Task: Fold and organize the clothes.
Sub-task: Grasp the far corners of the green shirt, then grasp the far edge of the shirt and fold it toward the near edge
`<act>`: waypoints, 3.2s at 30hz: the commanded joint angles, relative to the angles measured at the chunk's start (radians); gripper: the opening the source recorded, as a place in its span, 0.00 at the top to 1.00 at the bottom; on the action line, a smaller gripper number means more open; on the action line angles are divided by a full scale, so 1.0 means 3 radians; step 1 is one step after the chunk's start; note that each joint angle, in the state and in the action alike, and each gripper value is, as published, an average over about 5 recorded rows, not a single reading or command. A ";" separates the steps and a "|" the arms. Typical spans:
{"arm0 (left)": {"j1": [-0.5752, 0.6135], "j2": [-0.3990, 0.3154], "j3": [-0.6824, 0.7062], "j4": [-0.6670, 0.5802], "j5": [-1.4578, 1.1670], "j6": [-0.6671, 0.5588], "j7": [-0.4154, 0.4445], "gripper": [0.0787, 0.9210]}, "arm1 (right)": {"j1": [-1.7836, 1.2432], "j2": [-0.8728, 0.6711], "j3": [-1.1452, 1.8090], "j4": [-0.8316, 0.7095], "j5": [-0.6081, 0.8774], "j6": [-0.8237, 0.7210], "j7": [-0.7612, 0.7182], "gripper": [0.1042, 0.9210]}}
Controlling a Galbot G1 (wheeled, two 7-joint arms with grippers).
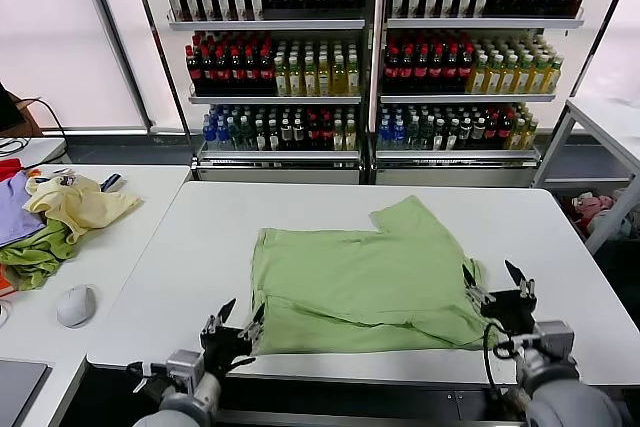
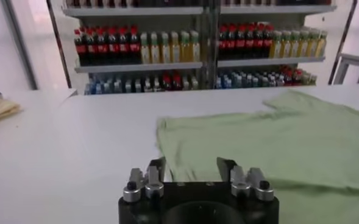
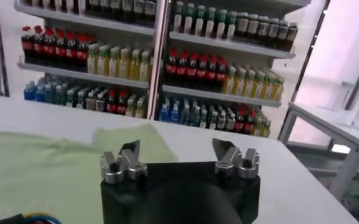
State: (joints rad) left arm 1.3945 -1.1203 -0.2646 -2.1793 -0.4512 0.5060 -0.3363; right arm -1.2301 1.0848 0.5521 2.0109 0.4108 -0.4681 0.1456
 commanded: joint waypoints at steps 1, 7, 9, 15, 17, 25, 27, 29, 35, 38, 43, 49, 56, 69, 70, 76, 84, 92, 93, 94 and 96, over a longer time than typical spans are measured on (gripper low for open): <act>-0.1498 -0.0040 0.0291 0.1062 -0.0442 0.0038 -0.0038 0.24 | 0.1476 -0.0036 -0.0669 -0.1198 0.0210 -0.0190 0.0083 0.12; -0.2115 -0.0227 0.0515 0.1846 -0.0340 0.0017 -0.0043 0.12 | 0.1985 0.0097 -0.1008 -0.1862 0.0202 -0.0249 0.0028 0.12; -0.2262 -0.0298 0.0558 0.2096 -0.0291 -0.0002 -0.0043 0.12 | 0.2169 0.0143 -0.1102 -0.2031 0.0199 -0.0272 0.0004 0.12; -0.2552 -0.0456 0.0646 0.2630 -0.0118 0.0009 -0.0050 0.12 | 0.2602 0.0301 -0.1301 -0.2534 0.0156 -0.0297 -0.0041 0.12; -0.2607 -0.0493 0.0670 0.2754 -0.0082 0.0027 -0.0052 0.12 | 0.2691 0.0359 -0.1331 -0.2717 0.0128 -0.0289 -0.0053 0.12; -0.2697 -0.0583 0.0699 0.3052 -0.0075 0.0081 -0.0051 0.12 | 0.2902 0.0574 -0.1368 -0.3331 -0.0040 -0.0220 -0.0123 0.12; -0.2697 -0.0596 0.0698 0.3089 -0.0080 0.0097 -0.0049 0.12 | 0.2926 0.0624 -0.1355 -0.3438 -0.0086 -0.0208 -0.0132 0.12; -0.2688 -0.0606 0.0699 0.3110 -0.0084 0.0109 -0.0047 0.12 | 0.2942 0.0668 -0.1338 -0.3531 -0.0122 -0.0199 -0.0142 0.12; -0.2658 -0.0624 0.0707 0.3147 -0.0103 0.0133 -0.0032 0.12 | 0.2957 0.0780 -0.1302 -0.3730 -0.0190 -0.0206 -0.0203 0.12; -0.2646 -0.0623 0.0711 0.3148 -0.0143 0.0140 -0.0023 0.12 | 0.2961 0.0826 -0.1281 -0.3824 -0.0195 -0.0205 -0.0253 0.13; -0.2571 -0.0592 0.0727 0.3038 -0.0250 0.0145 0.0017 0.13 | 0.2945 0.0862 -0.1207 -0.3898 -0.0111 -0.0268 -0.0275 0.25; -0.2472 -0.0543 0.0740 0.2920 -0.0356 0.0145 0.0093 0.31 | 0.2889 0.0842 -0.1167 -0.3874 0.0041 -0.0366 -0.0266 0.46; -0.2410 -0.0500 0.0731 0.2841 -0.0463 0.0131 0.0171 0.54 | 0.2815 0.0814 -0.1161 -0.3753 0.0157 -0.0369 -0.0308 0.70; -0.2082 -0.0299 0.0632 0.2151 -0.0614 -0.0163 0.0119 0.96 | 0.2431 0.0582 -0.1123 -0.2809 0.0350 -0.0119 -0.0142 0.98; -0.2050 -0.0275 0.0618 0.2078 -0.0644 -0.0181 0.0114 0.97 | 0.2389 0.0552 -0.1104 -0.2708 0.0380 -0.0103 -0.0129 0.98; -0.1848 -0.0150 0.0521 0.1649 -0.0783 -0.0229 0.0087 0.97 | 0.1985 0.0345 -0.0939 -0.2006 0.0525 -0.0091 -0.0088 0.98; -0.1522 -0.0034 0.0422 0.1146 -0.0863 -0.0207 0.0083 0.97 | 0.1323 0.0059 -0.0607 -0.1006 0.0633 -0.0169 -0.0049 0.98; -0.1094 0.0062 0.0373 0.0717 -0.0846 -0.0125 0.0108 0.97 | 0.0485 -0.0039 -0.0148 -0.0266 0.0629 -0.0282 0.0020 0.98; -0.1053 0.0077 0.0368 0.0688 -0.0842 -0.0115 0.0113 0.97 | 0.0380 -0.0030 -0.0087 -0.0191 0.0623 -0.0293 0.0030 0.98; -0.1016 0.0092 0.0362 0.0665 -0.0837 -0.0106 0.0118 0.97 | 0.0287 -0.0019 -0.0029 -0.0125 0.0616 -0.0301 0.0039 0.98; -0.0952 0.0126 0.0351 0.0626 -0.0825 -0.0085 0.0128 0.97 | 0.0118 0.0010 0.0067 -0.0012 0.0599 -0.0311 0.0052 0.98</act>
State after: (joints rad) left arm 0.9660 -1.1193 -0.1469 -1.8281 -0.6932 0.4712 -0.3035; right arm -0.9384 1.1175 0.4412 1.7542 0.5822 -0.5512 0.1516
